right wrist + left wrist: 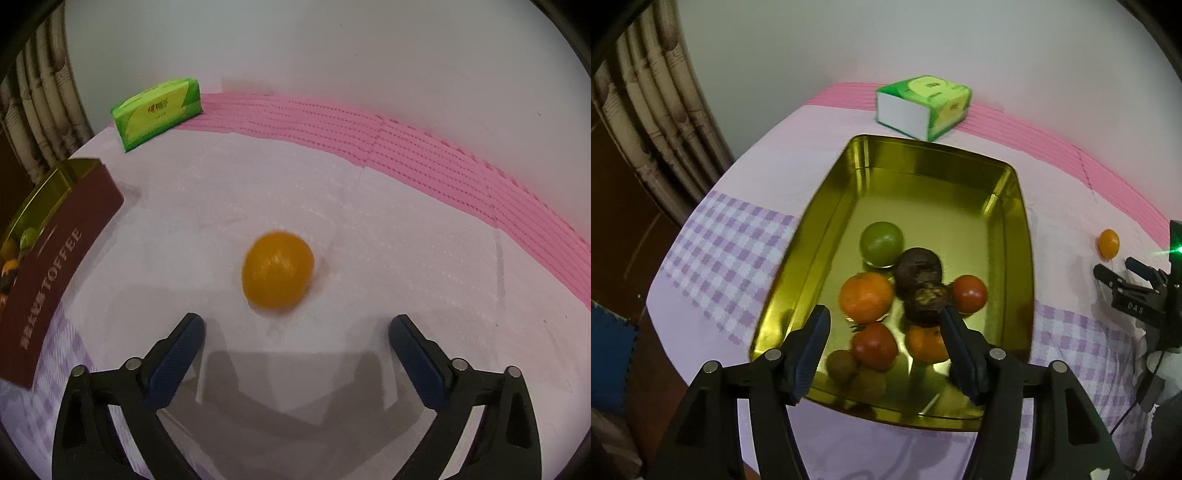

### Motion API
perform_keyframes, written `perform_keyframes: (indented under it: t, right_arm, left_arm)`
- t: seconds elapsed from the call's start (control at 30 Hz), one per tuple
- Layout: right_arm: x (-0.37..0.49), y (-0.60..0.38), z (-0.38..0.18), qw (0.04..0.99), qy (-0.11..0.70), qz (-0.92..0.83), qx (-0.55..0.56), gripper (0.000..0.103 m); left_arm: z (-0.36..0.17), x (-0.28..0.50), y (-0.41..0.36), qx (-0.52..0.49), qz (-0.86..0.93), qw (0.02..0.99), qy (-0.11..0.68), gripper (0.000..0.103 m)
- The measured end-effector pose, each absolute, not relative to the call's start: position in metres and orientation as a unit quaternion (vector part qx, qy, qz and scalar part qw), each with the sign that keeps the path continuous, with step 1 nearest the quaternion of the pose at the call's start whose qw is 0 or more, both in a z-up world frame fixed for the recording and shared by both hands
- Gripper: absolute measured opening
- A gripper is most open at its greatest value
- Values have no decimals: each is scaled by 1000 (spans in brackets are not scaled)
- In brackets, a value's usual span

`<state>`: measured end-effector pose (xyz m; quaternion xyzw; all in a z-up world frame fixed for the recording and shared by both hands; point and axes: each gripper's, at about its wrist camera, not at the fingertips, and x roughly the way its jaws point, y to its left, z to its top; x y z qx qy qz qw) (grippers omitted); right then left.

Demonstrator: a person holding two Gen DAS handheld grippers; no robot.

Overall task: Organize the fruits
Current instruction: 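Move the right tool to the orange mandarin and grasp it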

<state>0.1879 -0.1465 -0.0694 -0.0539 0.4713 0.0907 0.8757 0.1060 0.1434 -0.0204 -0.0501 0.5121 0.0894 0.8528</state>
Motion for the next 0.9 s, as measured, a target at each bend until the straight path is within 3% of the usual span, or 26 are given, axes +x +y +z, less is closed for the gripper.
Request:
perform_keyframes:
  t: [0.07, 0.23, 0.37, 0.9]
  right_arm:
    - [192, -144, -68, 878, 468, 86, -51, 88]
    - [202, -138, -65, 884, 460, 78, -44, 56]
    - [206, -135, -63, 883, 460, 82, -47, 38]
    - [187, -123, -56, 876, 467, 98, -65, 35]
  left_arm:
    - [-21, 105, 149, -54, 99, 851, 513, 59]
    - [-20, 101, 163, -60, 114, 850, 511, 59]
    - [-19, 98, 171, -61, 126, 850, 507, 61]
    - [-18, 90, 178, -60, 126, 852, 505, 78]
